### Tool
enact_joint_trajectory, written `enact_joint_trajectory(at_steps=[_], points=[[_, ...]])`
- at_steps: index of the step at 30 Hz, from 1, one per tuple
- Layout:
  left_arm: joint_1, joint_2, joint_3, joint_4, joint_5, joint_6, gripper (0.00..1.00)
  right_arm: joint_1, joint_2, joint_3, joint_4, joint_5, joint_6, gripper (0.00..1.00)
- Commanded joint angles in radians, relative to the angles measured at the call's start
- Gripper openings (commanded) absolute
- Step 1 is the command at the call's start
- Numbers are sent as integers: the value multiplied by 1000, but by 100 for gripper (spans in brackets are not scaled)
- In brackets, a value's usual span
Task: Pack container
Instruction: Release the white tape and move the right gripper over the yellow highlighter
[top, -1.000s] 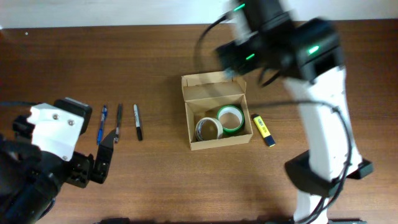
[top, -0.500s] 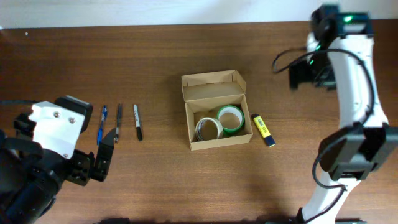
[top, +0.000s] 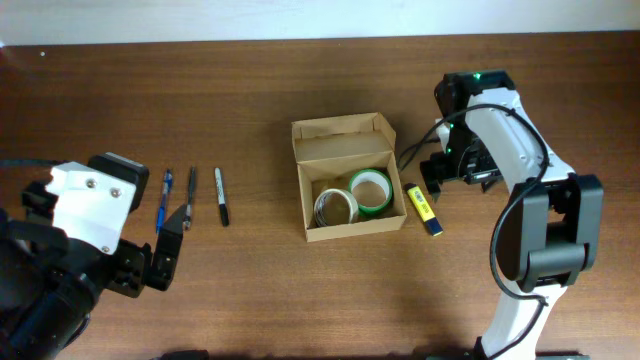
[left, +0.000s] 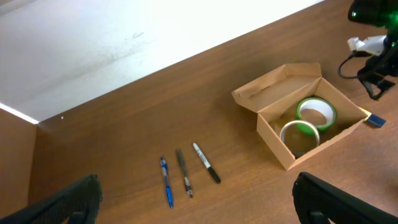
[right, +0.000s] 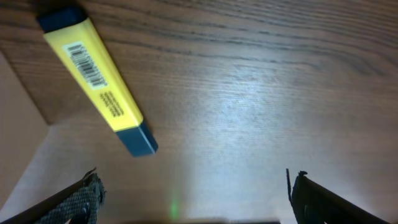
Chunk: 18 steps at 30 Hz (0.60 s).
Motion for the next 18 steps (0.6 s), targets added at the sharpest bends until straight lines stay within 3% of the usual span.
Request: enact_joint_trajectory(at_steps=[1, 18], points=[[-2, 0, -3, 8, -4, 16, 99, -1, -2, -43, 28, -58, -39, 96], [-2, 0, -3, 13, -3, 16, 99, 84, -2, -107, 141, -187, -86, 96]])
